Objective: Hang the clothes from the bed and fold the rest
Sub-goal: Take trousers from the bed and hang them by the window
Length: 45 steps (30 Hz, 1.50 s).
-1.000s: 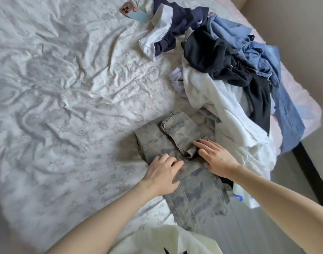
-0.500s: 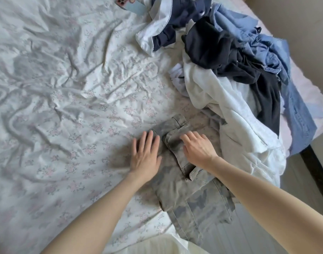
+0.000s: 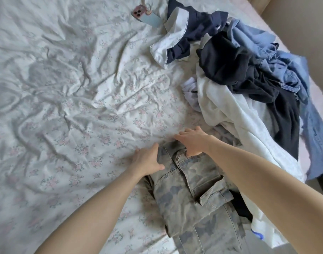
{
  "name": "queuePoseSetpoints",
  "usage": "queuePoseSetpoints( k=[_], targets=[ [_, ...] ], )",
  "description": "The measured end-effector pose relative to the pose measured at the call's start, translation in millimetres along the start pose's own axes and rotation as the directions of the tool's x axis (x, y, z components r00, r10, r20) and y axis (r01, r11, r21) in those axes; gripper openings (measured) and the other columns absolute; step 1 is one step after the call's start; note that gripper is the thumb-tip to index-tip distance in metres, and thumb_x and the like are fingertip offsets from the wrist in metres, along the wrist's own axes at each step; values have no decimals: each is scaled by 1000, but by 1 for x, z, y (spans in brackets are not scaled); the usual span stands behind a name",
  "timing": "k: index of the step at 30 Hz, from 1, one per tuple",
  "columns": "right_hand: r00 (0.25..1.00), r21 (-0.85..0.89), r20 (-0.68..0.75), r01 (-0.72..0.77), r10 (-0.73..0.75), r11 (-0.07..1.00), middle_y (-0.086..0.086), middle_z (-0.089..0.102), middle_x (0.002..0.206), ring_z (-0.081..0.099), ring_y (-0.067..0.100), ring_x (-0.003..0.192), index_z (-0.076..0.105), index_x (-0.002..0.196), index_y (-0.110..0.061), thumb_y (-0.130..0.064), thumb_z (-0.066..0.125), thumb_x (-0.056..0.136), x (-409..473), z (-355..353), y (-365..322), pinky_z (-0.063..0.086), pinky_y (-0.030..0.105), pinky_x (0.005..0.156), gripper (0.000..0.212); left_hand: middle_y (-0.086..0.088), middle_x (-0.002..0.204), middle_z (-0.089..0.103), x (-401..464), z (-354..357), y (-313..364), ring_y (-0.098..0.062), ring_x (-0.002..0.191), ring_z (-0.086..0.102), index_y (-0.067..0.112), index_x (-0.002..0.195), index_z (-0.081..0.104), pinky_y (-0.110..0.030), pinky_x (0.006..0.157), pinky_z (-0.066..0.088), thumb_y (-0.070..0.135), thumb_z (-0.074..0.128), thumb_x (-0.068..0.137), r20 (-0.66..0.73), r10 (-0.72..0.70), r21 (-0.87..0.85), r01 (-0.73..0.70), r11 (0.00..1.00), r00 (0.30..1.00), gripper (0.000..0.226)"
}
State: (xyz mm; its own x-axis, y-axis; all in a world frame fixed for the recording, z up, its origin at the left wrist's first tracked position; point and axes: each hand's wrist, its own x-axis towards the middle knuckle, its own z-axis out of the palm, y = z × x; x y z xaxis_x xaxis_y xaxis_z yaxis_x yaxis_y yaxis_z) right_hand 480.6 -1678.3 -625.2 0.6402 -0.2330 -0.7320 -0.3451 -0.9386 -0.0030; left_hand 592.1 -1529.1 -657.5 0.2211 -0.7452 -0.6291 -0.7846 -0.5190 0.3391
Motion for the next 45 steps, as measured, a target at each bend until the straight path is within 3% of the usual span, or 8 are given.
queuePoseSetpoints(
  k=[10,19,26,30,34,38,42,45],
  targets=[
    [927,-21,-373,-42,31,999,-5,55,115,49,18,111,49,119,-21,-25,57,86,-34,-60,2,34,33,89,34,-1,81,51,-32,-67,4,-21,71,51,12,112,46,-30,60,36,22,57,92,-351,112,-38,-134,990,930,25],
    [608,63,-778,-176,159,982,3,55,110,48,25,106,52,115,-15,-12,50,86,-17,-137,-9,29,35,92,30,-12,101,60,-37,-167,-11,-28,89,58,9,117,49,-34,69,42,-4,56,83,-753,83,168,68,983,652,36],
    [642,20,-758,-156,117,987,4,65,93,61,26,83,66,93,-13,-17,76,59,-72,-74,-31,46,35,73,36,-14,107,64,-88,-108,-3,-32,93,60,4,106,61,-40,81,49,4,72,66,-620,283,205,-198,959,732,42],
    [680,14,-724,-154,116,988,-1,67,101,64,23,85,67,92,-15,-17,82,41,-109,-24,-41,36,34,74,53,-11,104,68,-118,-72,12,-28,82,65,5,91,67,-35,70,55,19,82,43,-519,459,299,-350,888,721,52],
    [766,28,-629,-145,130,989,-1,68,103,64,22,86,68,91,-15,-17,83,30,-129,29,-56,46,36,68,63,-9,110,66,-133,-24,16,-28,96,63,10,93,66,-35,79,53,43,77,51,-357,546,378,-417,827,758,55],
    [816,115,-536,-185,218,976,2,68,110,65,22,91,69,95,-14,-12,83,38,-129,80,-79,51,34,66,59,-14,154,16,-125,26,8,-33,143,9,16,132,40,-53,114,4,52,54,79,-50,478,452,-406,794,877,65],
    [934,189,-266,-191,237,963,7,18,155,24,26,139,22,147,-20,-20,56,86,-114,122,-98,26,44,109,69,-10,156,-16,-108,65,-1,-34,141,-19,16,147,12,-54,107,-20,50,49,87,112,340,522,-346,779,934,79],
    [968,217,-105,-201,228,955,7,-17,156,-9,30,144,-8,149,-25,-39,37,96,-104,143,-105,-3,46,115,70,-4,154,-25,-95,82,-12,-30,139,-26,22,149,1,-52,105,-24,69,40,82,194,287,562,-346,751,938,91]
  ],
)
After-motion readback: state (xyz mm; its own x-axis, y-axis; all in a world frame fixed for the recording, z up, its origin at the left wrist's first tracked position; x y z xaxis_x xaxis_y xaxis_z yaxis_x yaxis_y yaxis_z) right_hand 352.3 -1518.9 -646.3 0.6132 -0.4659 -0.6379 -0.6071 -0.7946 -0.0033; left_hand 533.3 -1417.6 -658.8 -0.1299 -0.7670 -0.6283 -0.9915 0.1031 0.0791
